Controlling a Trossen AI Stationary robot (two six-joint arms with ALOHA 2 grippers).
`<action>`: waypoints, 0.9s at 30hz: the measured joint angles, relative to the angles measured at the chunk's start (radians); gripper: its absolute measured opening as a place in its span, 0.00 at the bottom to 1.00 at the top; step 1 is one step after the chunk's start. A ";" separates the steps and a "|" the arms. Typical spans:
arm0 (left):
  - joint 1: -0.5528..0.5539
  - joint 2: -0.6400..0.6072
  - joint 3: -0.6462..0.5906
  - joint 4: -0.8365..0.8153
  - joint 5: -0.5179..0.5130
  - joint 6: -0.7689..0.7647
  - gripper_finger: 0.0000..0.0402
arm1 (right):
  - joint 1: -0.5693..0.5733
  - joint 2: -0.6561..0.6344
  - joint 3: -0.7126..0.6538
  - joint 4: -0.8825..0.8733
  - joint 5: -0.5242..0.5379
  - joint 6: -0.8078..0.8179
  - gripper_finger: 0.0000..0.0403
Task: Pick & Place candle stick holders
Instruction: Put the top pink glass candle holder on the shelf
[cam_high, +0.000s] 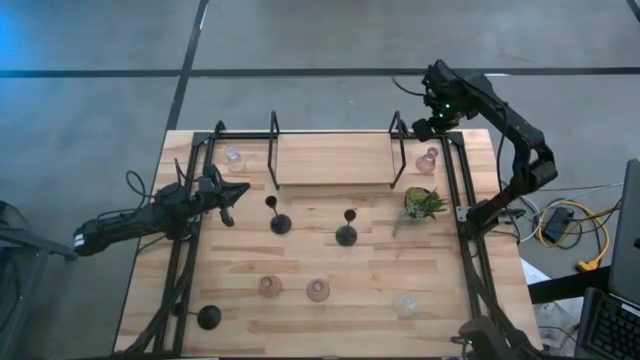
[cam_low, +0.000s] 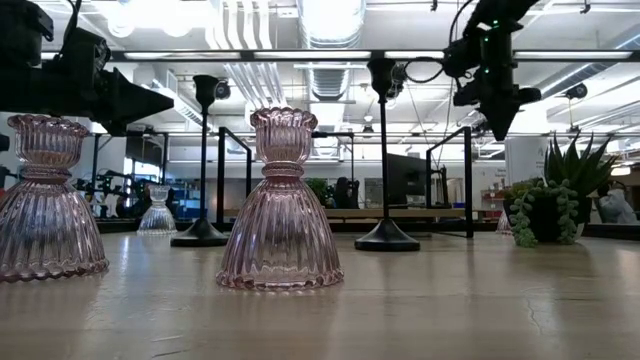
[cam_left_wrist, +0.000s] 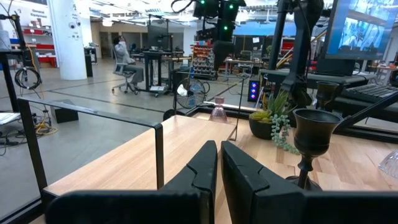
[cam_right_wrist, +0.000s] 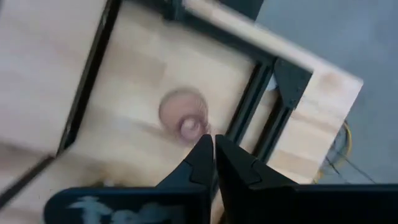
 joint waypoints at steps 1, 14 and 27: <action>0.000 0.000 0.000 0.000 0.000 0.000 0.06 | 0.000 -0.017 -0.017 0.023 -0.006 0.018 0.05; 0.000 0.000 0.000 0.000 0.000 0.000 0.06 | 0.015 -0.126 -0.177 0.149 -0.051 0.148 0.36; 0.000 0.000 0.000 0.000 0.000 0.000 0.06 | 0.022 -0.042 -0.183 0.134 0.021 0.287 0.39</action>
